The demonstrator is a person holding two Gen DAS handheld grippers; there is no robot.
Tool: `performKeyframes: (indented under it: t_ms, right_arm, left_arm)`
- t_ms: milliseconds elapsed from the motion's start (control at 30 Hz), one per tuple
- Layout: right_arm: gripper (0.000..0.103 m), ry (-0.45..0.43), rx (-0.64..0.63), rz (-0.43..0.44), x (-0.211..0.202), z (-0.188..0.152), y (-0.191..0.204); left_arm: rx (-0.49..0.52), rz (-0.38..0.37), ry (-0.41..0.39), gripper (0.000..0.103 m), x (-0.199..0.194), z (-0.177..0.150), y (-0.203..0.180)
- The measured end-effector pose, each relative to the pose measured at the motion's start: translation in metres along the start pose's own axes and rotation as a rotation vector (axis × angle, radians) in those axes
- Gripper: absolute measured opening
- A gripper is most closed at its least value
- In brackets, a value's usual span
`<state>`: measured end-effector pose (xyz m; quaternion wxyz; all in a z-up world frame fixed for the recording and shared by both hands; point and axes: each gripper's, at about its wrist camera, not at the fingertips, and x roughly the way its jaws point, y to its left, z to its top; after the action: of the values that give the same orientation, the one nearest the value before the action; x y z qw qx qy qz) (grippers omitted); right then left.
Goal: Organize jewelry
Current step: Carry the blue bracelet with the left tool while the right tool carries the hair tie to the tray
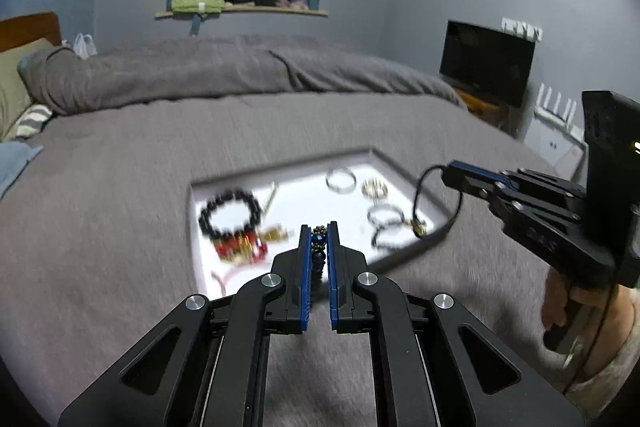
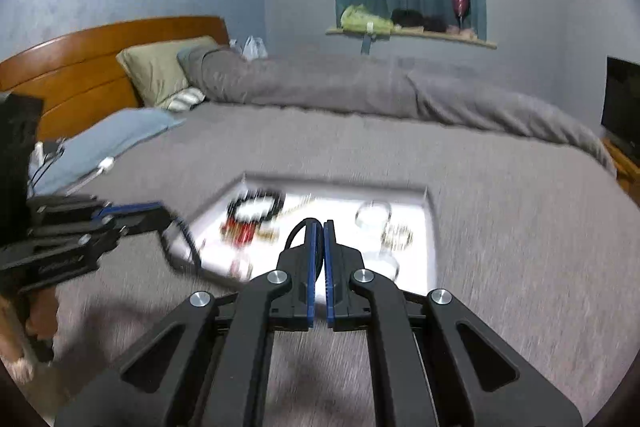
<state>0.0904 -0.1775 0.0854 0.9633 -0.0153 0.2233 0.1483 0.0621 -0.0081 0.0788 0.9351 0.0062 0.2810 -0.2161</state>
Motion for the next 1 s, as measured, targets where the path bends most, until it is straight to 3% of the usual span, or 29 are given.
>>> performKeyframes:
  t_ms: [200, 367, 567, 800, 1000]
  right_arm:
    - [0.004, -0.023, 0.081, -0.008, 0.040, 0.022, -0.020]
    - [0.004, 0.059, 0.133, 0.019, 0.080, 0.011, -0.039]
    - [0.004, 0.136, 0.125, 0.042, 0.115, 0.004, -0.045]
    - [0.004, 0.225, 0.136, 0.034, 0.138, -0.010, -0.047]
    - [0.004, 0.266, 0.142, -0.001, 0.141, -0.016, -0.045]
  left_arm:
    - [-0.009, -0.016, 0.002, 0.008, 0.031, 0.027, 0.001]
    - [-0.021, -0.046, 0.075, 0.008, 0.082, 0.026, 0.003]
    - [-0.124, -0.146, 0.156, 0.008, 0.128, 0.023, 0.022]
    - [-0.191, -0.074, 0.266, 0.008, 0.151, 0.004, 0.051]
    - [-0.131, -0.036, 0.280, 0.008, 0.150, 0.000, 0.042]
